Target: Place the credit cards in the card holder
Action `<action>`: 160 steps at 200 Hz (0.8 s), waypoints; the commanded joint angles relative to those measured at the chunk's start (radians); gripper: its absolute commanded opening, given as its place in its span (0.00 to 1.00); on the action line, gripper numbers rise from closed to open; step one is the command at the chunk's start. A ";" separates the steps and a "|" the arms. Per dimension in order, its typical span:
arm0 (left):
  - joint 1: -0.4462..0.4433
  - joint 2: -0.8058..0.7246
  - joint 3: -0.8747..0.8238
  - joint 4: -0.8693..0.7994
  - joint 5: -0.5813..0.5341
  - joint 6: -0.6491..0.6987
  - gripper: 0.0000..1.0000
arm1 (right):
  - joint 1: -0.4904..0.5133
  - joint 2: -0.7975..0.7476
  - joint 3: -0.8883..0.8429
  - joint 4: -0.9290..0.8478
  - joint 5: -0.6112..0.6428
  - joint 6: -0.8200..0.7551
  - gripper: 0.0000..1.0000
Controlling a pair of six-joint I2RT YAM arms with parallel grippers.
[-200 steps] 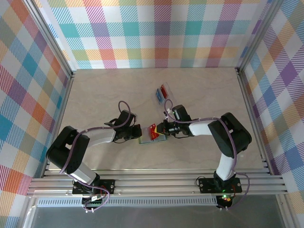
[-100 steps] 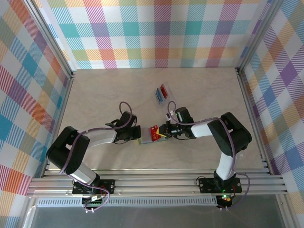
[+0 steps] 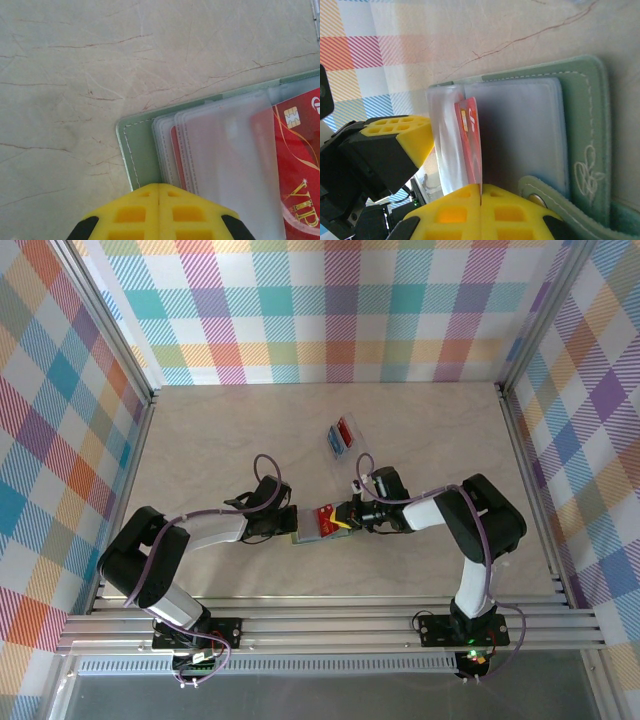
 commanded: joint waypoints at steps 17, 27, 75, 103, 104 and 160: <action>-0.014 0.049 -0.016 -0.151 -0.049 0.025 0.00 | -0.002 0.031 -0.025 -0.035 0.063 0.023 0.00; -0.015 0.050 -0.017 -0.151 -0.049 0.026 0.00 | -0.002 0.035 -0.024 -0.030 0.065 0.025 0.00; -0.019 0.063 -0.012 -0.149 -0.053 0.029 0.00 | 0.011 0.056 -0.004 -0.013 0.074 0.035 0.00; -0.021 0.065 -0.011 -0.147 -0.055 0.030 0.00 | 0.025 0.066 0.008 -0.009 0.079 0.036 0.00; -0.021 0.066 -0.011 -0.147 -0.055 0.030 0.00 | 0.026 0.066 0.008 -0.009 0.080 0.035 0.00; -0.023 0.066 -0.012 -0.143 -0.054 0.031 0.00 | 0.068 0.040 0.008 -0.015 0.101 0.025 0.00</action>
